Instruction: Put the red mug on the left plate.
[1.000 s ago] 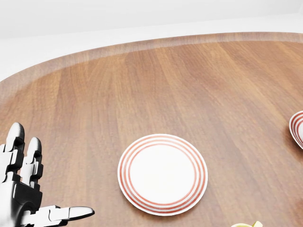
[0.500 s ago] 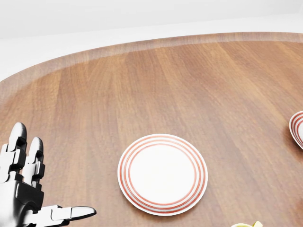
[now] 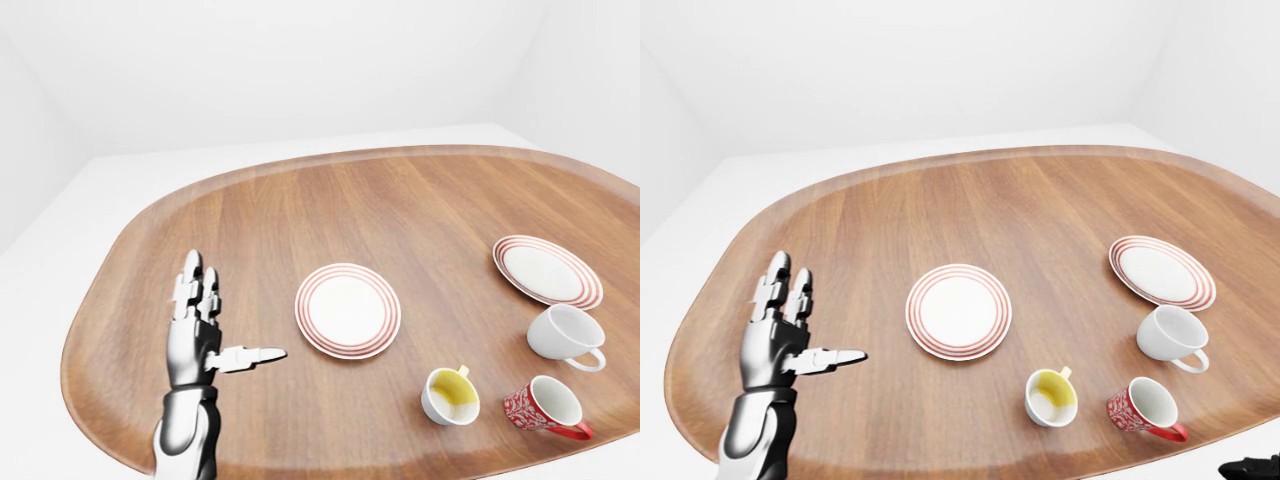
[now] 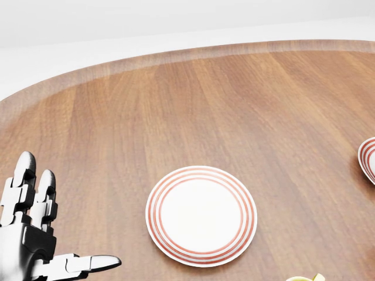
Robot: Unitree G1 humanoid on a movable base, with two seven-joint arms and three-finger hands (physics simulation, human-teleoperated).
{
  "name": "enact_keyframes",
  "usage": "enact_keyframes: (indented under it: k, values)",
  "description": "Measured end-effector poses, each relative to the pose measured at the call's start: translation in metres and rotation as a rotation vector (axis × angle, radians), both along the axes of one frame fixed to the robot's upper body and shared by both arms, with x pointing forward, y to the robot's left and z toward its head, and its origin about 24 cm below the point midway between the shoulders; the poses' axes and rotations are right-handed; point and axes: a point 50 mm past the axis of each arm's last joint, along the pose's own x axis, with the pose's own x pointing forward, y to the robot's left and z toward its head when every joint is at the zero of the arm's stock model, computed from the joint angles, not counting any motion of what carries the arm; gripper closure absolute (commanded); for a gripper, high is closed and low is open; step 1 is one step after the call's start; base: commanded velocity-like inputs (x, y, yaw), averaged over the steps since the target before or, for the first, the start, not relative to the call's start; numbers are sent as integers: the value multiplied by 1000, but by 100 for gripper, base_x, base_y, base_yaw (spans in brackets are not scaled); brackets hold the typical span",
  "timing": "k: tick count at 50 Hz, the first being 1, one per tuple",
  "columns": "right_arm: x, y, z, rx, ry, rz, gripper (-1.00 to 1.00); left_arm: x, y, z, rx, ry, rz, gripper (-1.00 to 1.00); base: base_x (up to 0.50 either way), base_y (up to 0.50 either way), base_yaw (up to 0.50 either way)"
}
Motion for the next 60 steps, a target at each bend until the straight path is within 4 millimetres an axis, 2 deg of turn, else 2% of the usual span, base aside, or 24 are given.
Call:
enact_keyframes:
  k: [11, 29, 48, 60]
  values:
    - [7, 12, 4, 21, -70, 67, -100, 1, 0, 0, 1, 2, -1, -100, 0, 0, 0]
    - [13, 11, 3, 70, -127, 108, -100, 2, -1, -1, 6, 7, -4, -100, 0, 0, 0]
    - [27, 6, -16, 206, -143, 159, -100, 3, -3, -2, 11, 13, -6, -100, 0, 0, 0]
    - [25, 3, -30, 266, -115, 149, -100, 3, -3, -2, 14, 14, -7, -100, 0, 0, 0]
